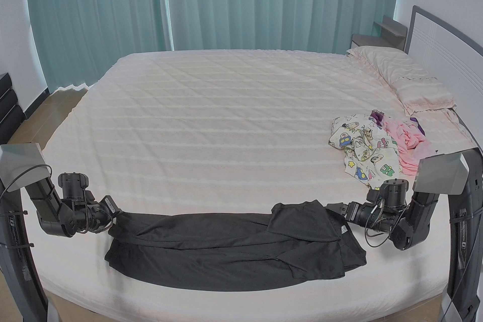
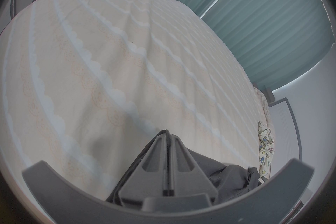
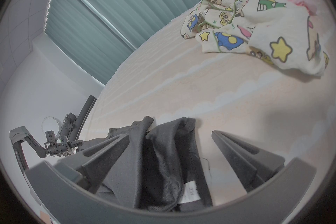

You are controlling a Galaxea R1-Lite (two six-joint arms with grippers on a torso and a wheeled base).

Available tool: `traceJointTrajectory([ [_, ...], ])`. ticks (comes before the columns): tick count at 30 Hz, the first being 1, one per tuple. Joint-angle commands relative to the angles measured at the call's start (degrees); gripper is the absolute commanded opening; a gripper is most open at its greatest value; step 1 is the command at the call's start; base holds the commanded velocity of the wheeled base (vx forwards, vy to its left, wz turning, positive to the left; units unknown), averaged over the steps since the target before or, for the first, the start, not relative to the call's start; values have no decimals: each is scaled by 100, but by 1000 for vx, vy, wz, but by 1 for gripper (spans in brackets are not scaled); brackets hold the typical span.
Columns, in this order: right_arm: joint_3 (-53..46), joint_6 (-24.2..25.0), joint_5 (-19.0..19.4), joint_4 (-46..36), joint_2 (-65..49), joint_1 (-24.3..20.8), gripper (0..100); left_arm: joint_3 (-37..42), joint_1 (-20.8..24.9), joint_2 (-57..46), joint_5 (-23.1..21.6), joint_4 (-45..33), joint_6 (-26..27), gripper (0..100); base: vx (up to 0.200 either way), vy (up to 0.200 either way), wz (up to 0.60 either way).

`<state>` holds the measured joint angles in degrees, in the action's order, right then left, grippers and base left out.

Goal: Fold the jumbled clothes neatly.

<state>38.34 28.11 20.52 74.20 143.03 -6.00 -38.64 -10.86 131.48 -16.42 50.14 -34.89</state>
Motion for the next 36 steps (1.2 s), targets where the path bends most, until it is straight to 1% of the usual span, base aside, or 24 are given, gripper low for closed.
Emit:
traceJointTrajectory([
  [1,385,116,-30,-266,128,-182,0,-12,-12,45,-1,-4,0,0,0,0,0],
  [3,543,168,-48,-398,155,-182,0,-12,-12,54,-1,-4,-9,0,0,0,0],
  [7,596,344,-48,-389,164,-156,0,-12,-12,89,7,5,8,0,0,0,0],
  [13,692,362,-74,-372,172,-33,0,-12,-12,115,42,5,17,0,0,0,0],
  [16,710,362,-232,-372,181,20,0,-12,-12,124,51,5,17,0,0,0,0],
  [21,701,370,-259,-363,190,20,0,-20,-4,133,174,13,17,0,0,0,0],
  [28,710,370,-259,-345,216,64,0,-20,5,133,192,13,26,0,0,0,0],
  [29,701,370,-259,-345,225,64,0,-20,5,133,192,13,26,100,0,0,0],
  [30,701,362,-267,-354,234,55,0,-12,5,133,192,13,17,100,0,0,0],
  [31,692,362,-259,-354,234,55,100,-12,5,133,192,13,26,100,0,0,0],
  [36,657,362,-259,-336,251,28,100,-20,5,124,183,13,17,100,0,0,0],
])
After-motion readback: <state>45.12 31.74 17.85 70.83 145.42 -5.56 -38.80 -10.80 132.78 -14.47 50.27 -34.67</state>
